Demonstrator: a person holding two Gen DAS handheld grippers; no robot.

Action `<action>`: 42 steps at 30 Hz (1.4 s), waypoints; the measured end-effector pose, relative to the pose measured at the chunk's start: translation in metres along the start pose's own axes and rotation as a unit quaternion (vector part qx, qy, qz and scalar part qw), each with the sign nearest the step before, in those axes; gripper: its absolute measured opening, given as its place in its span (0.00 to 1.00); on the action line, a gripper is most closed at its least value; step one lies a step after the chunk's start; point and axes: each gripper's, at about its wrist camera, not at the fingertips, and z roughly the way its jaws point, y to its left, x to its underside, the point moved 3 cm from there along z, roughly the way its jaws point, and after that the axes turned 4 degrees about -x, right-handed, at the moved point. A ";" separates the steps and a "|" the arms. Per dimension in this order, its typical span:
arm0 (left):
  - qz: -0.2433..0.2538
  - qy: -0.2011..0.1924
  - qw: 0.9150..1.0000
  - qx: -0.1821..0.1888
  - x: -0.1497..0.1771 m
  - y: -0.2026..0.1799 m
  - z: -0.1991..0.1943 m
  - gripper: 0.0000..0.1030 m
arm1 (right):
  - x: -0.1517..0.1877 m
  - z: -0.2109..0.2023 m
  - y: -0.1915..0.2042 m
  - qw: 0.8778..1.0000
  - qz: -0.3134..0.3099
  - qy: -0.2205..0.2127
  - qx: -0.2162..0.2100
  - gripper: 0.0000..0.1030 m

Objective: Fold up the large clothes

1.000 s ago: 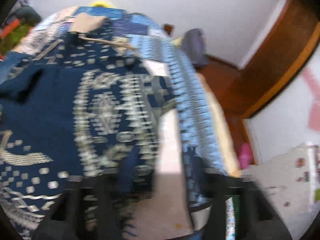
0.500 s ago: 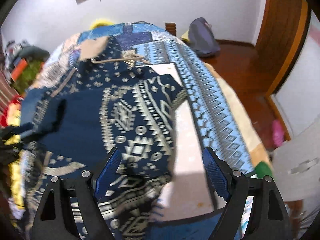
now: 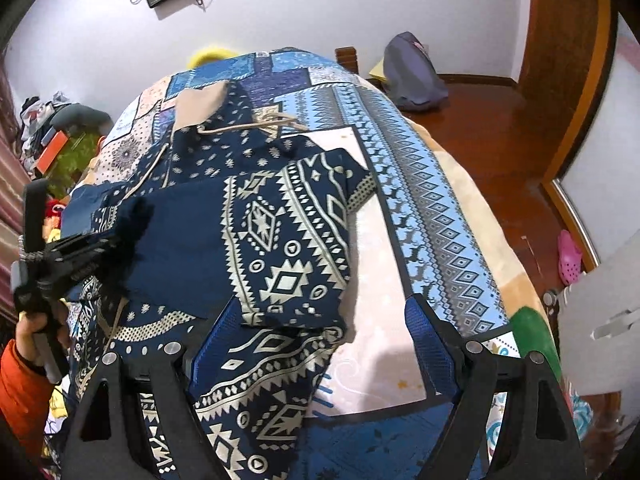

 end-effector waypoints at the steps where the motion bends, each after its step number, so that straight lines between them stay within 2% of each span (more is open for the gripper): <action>1: -0.017 -0.009 1.000 0.003 -0.001 0.012 -0.009 0.13 | 0.000 0.001 -0.001 1.000 0.004 0.000 -0.001 0.80; 4: -0.062 -0.030 0.998 0.011 -0.002 0.049 -0.032 0.13 | -0.002 0.004 -0.003 1.000 0.013 0.002 -0.004 0.80; 7: -0.085 -0.035 0.996 0.007 0.005 0.079 -0.046 0.13 | -0.007 0.010 0.001 1.000 0.011 0.007 -0.007 0.80; 9: -0.100 -0.025 0.995 0.015 0.014 0.095 -0.045 0.13 | -0.013 0.014 0.008 1.000 -0.002 0.006 -0.004 0.80; 13: -0.106 0.004 0.994 0.002 0.035 0.110 -0.032 0.13 | -0.023 0.026 0.023 1.000 -0.024 0.010 0.004 0.80; 16: -0.125 0.033 0.992 0.006 0.054 0.118 -0.017 0.14 | -0.026 0.044 0.031 0.999 -0.034 0.030 0.005 0.80; 20: -0.128 0.058 0.990 -0.033 0.071 0.131 -0.009 0.16 | -0.019 0.075 0.034 0.996 -0.055 0.069 0.025 0.80; 22: -0.125 0.054 0.990 -0.048 0.074 0.137 -0.012 0.27 | -0.016 0.081 0.033 0.995 -0.065 0.070 0.028 0.82; 24: -0.118 0.051 0.989 -0.069 0.076 0.143 -0.016 0.31 | -0.016 0.079 0.033 0.995 -0.074 0.064 0.034 0.84; 26: -0.104 0.059 0.988 -0.093 0.080 0.150 -0.018 0.31 | -0.016 0.079 0.030 0.995 -0.072 0.065 0.035 0.84; 30: -0.088 0.072 0.987 -0.109 0.085 0.160 -0.021 0.32 | -0.020 0.076 0.024 0.995 -0.060 0.072 0.031 0.84; 32: -0.083 0.069 0.988 -0.111 0.083 0.160 -0.026 0.34 | -0.025 0.069 0.024 0.995 -0.060 0.068 0.034 0.84; 34: -0.080 0.055 0.989 -0.108 0.074 0.158 -0.035 0.47 | -0.031 0.060 0.029 0.996 -0.068 0.054 0.038 0.84; 35: -0.079 0.045 0.990 -0.105 0.067 0.156 -0.039 0.50 | -0.038 0.055 0.031 0.996 -0.073 0.045 0.037 0.84; 40: -0.060 0.002 0.994 -0.091 0.017 0.139 -0.054 0.62 | -0.076 0.034 0.053 0.996 -0.089 0.008 0.012 0.84; 42: -0.046 -0.012 0.995 -0.088 -0.004 0.131 -0.054 0.64 | -0.095 0.029 0.066 0.995 -0.098 -0.009 0.000 0.84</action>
